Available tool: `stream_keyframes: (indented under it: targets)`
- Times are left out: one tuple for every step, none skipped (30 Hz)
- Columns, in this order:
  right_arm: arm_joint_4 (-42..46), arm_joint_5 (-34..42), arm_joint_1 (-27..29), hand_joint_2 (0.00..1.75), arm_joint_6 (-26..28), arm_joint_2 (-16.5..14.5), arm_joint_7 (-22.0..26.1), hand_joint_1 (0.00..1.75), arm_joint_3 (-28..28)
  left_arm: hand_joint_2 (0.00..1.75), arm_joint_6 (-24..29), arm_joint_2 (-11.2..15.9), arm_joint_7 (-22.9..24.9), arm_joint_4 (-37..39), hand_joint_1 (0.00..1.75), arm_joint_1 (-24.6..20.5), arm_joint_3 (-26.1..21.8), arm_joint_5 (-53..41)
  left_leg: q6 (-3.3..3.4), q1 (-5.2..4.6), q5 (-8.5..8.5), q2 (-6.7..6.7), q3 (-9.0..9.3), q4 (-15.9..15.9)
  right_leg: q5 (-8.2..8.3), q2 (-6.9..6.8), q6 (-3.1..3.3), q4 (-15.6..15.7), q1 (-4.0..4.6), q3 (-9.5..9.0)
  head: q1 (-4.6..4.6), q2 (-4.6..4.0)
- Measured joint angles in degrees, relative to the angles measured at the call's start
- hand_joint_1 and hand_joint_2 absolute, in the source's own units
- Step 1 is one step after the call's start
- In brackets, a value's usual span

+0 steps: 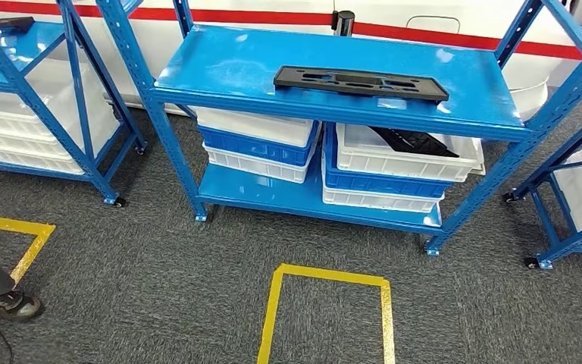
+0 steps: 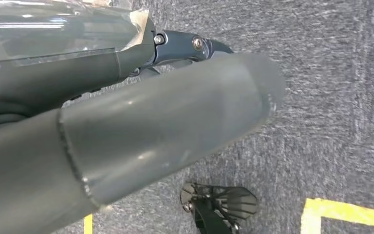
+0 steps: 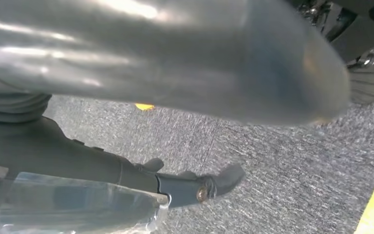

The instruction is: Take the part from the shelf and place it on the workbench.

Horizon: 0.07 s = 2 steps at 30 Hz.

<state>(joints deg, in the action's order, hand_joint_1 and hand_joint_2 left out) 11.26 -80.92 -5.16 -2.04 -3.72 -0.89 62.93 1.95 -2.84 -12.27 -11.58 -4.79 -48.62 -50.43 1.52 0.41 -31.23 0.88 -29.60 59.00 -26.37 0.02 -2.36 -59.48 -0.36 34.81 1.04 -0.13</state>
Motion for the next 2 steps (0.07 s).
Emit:
stream_keyframes:
  targets:
    - [0.0, 0.0, -0.1, 0.00, 0.0, 0.0, -0.1, 0.00, 0.0, 0.00, 0.0, 0.0, 0.1, 0.0, 0.00, -0.1, 0.0, -0.1, -0.28, 0.05, -0.20, -0.02, 0.21, -0.2, -0.06, 0.02, 0.61, 0.1, 0.05, -0.29, 0.00, 0.00]
    - [0.0, 0.0, -0.1, 0.00, 0.0, 0.0, -0.1, 0.00, 0.0, 0.00, 0.0, 0.0, 0.2, 0.0, 0.00, -0.2, 0.0, -0.1, -0.39, 0.09, -0.25, -0.03, 0.31, -0.3, -0.10, 0.02, 0.85, 0.2, 0.08, -0.35, 0.02, 0.00]
